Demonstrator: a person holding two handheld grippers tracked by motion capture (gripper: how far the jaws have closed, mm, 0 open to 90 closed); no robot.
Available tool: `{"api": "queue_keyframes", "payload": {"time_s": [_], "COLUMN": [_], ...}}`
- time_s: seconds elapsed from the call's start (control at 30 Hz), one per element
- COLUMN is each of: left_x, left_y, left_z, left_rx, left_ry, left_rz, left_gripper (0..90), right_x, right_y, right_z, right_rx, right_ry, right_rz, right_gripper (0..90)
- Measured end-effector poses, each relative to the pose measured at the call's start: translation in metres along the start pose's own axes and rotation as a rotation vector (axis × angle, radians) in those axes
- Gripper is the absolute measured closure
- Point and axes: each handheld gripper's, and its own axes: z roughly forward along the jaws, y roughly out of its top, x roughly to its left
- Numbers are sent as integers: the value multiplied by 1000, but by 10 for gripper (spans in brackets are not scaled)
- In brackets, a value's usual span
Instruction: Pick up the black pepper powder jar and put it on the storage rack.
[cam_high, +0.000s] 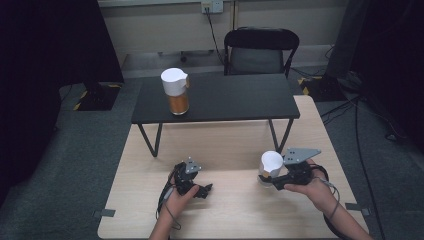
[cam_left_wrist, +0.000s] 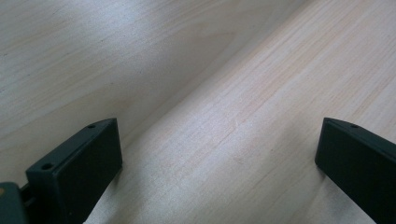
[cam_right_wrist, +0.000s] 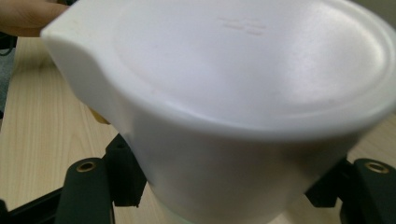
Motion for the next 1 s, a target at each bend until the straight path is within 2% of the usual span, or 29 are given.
{"api": "queue_keyframes", "payload": {"time_s": [0.1, 0.33, 0.47, 0.77, 1.0], "left_x": [0, 0, 0, 0, 0], "left_y": [0, 0, 0, 0, 0], "left_z": [0, 0, 0, 0, 0], "left_rx": [0, 0, 0, 0, 0], "left_ry": [0, 0, 0, 0, 0], "left_rz": [0, 0, 0, -1, -1], "left_gripper": [0, 0, 0, 0, 0], "right_x": [0, -3, -7, -12, -14], "right_y": [5, 15, 26, 46, 67], "right_z": [6, 18, 24, 27, 27], "right_rx": [-2, -14, -14, -24, -9], "right_ry": [7, 28, 35, 38, 48], "right_rz": [-10, 1, 7, 16, 0], "right_gripper": [306, 307, 306, 306, 306]}}
